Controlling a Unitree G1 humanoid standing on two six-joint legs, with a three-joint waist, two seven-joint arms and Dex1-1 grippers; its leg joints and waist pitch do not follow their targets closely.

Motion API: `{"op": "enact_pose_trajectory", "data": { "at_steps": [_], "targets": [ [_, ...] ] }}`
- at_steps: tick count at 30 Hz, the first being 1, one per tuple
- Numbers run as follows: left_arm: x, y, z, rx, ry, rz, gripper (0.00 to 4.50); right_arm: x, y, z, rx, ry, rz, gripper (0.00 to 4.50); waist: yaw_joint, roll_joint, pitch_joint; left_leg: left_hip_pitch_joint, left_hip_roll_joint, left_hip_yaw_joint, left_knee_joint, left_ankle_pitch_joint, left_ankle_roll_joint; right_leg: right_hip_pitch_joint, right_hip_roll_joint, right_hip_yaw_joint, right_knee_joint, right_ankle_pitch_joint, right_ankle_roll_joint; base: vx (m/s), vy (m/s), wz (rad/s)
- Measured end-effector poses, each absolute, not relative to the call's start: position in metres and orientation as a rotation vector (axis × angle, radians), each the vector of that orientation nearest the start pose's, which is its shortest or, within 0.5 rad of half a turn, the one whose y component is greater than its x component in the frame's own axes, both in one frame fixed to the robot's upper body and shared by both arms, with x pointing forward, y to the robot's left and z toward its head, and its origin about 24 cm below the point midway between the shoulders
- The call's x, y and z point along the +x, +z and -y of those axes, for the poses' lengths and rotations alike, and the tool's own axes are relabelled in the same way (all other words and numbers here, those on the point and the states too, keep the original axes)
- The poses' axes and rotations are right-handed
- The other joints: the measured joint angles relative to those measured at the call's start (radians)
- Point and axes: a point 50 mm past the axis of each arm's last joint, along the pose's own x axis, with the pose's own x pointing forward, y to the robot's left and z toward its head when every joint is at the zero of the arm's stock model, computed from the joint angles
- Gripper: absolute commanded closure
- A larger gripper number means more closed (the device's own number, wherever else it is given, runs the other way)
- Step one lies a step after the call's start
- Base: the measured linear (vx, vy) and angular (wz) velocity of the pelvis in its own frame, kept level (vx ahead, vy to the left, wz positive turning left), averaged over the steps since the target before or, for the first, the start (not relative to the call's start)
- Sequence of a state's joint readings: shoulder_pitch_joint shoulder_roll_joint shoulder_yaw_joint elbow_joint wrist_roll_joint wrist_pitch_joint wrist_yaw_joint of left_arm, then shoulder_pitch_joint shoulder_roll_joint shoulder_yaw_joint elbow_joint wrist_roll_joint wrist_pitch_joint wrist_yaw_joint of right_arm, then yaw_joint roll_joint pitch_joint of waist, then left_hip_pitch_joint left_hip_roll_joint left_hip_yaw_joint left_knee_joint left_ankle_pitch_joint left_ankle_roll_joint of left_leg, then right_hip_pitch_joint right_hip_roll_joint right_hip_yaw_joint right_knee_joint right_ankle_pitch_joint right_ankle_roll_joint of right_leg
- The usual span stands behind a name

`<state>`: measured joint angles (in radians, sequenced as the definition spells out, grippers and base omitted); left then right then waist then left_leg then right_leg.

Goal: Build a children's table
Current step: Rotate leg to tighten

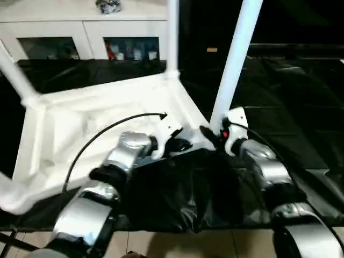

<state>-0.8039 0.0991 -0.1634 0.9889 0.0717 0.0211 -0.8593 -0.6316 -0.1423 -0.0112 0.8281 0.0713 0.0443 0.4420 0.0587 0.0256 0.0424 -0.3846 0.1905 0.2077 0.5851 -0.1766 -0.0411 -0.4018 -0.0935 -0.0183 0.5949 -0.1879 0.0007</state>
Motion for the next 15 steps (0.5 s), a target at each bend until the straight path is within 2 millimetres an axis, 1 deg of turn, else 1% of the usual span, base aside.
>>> {"op": "enact_pose_trajectory", "data": {
  "at_steps": [1,2,4,7,8,12,15],
  "targets": [
    [0.351,0.048,-0.073,0.253,-1.07,-0.364,4.5,0.353,0.036,0.134,-0.038,0.484,-0.268,1.46,-0.001,-0.001,0.0,0.0,0.0,0.0,0.0,0.0,0.0,0.0,0.0,0.0,0.0,0.0,0.0,0.0,0.0,0.0],
    [0.351,0.048,-0.073,0.253,-1.07,-0.363,4.5,0.353,0.035,0.134,-0.034,0.483,-0.267,1.34,-0.001,-0.001,-0.001,0.0,0.0,0.0,0.0,0.0,0.0,0.0,0.0,0.0,0.0,0.0,0.0,0.0,0.0,0.0],
    [0.352,0.048,-0.074,0.252,-1.063,-0.363,4.5,0.352,0.034,0.132,-0.016,0.486,-0.269,1.29,-0.004,-0.002,-0.001,0.0,0.0,0.0,0.001,0.0,0.0,0.0,0.0,0.0,0.0,0.0,0.0,0.0,0.0,0.0],
    [0.352,0.048,-0.076,0.258,-1.068,-0.358,4.5,0.351,0.035,0.131,0.008,0.516,-0.262,0.91,-0.009,-0.002,-0.001,0.0,0.0,0.0,0.0,0.0,0.0,0.0,0.0,0.0,0.0,0.001,-0.001,0.0,0.0,0.0],
    [0.352,0.048,-0.077,0.261,-1.076,-0.356,4.5,0.35,0.035,0.132,0.009,0.538,-0.258,0.91,-0.01,-0.002,-0.001,0.0,0.0,0.0,0.0,0.0,0.0,0.0,0.0,0.0,0.0,0.001,-0.001,0.0,0.0,0.0],
    [0.35,0.049,-0.082,0.266,-1.13,-0.353,4.5,0.344,0.034,0.139,-0.028,0.635,-0.238,0.5,-0.008,-0.002,-0.001,-0.001,0.001,0.0,-0.001,0.0,0.0,0.0,0.001,-0.001,-0.001,0.0,0.0,0.0,0.0,0.0],
    [0.347,0.049,-0.089,0.271,-1.185,-0.355,4.5,0.336,0.034,0.142,-0.043,0.732,-0.226,0.5,-0.005,-0.002,-0.001,-0.001,0.002,0.0,-0.002,0.0,0.001,-0.001,0.001,-0.002,-0.001,0.0,0.001,0.0,0.0,0.0]
  ]
}}
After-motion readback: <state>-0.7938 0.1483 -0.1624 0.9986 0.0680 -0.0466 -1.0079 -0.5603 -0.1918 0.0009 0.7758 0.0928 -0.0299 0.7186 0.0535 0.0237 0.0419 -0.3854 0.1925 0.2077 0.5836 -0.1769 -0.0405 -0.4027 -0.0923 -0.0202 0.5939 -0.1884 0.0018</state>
